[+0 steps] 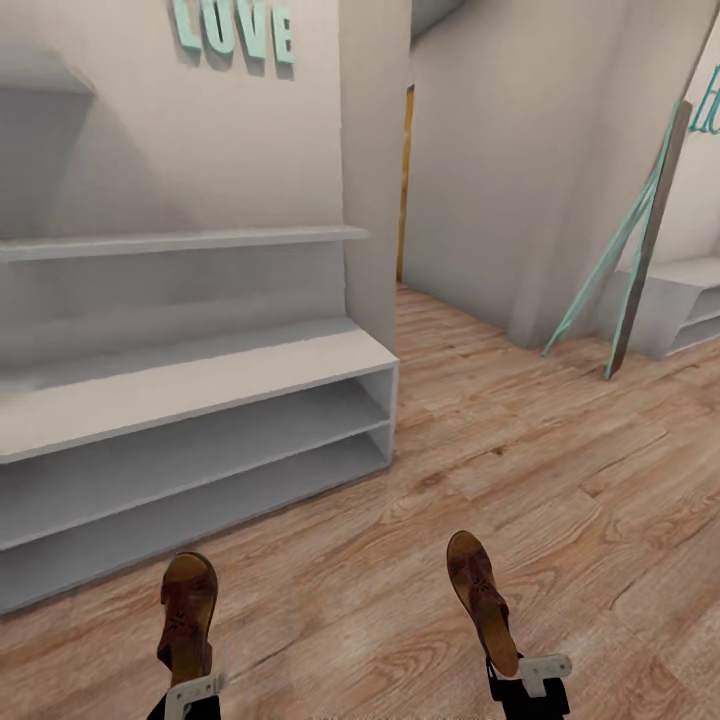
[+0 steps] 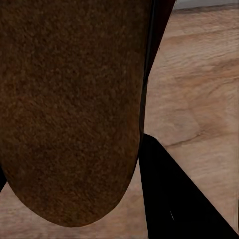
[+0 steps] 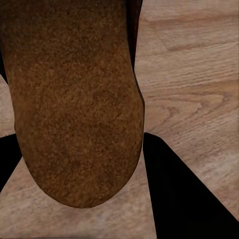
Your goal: Pick up the two gym shoes and the two sandals from the corridor floor and place them onto the hallstand (shoe rack) in the corridor, making sure they are on the rack and not on the floor. Arrange them so the two gym shoes are next to each other and the two sandals are next to each other.
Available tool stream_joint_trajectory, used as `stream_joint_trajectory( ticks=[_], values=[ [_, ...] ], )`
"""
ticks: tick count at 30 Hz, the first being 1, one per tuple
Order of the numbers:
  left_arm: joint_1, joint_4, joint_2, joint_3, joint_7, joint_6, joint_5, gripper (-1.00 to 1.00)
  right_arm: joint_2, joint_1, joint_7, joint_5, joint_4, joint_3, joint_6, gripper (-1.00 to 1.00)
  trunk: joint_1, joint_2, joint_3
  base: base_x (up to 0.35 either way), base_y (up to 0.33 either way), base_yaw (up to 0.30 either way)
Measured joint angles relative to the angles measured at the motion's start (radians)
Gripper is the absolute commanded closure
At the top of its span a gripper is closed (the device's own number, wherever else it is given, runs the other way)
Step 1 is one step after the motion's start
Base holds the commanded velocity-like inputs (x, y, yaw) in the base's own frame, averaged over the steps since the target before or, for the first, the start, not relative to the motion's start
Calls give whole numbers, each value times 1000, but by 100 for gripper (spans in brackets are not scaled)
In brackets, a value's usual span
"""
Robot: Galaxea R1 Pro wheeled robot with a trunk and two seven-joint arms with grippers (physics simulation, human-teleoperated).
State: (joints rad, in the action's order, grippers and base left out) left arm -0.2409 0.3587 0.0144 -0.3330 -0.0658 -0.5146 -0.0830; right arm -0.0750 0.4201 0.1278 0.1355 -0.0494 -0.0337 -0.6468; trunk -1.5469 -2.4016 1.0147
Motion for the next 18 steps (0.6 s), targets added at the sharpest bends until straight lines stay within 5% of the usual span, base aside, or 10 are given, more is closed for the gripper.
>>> stream_joint_trajectory(
  ticks=[18],
  values=[
    [0, 0, -1, 0, 0, 2, 0, 100, 0, 0, 0, 0, 0, 0, 0, 100, 0, 0, 0, -27, -35, 279]
  ],
)
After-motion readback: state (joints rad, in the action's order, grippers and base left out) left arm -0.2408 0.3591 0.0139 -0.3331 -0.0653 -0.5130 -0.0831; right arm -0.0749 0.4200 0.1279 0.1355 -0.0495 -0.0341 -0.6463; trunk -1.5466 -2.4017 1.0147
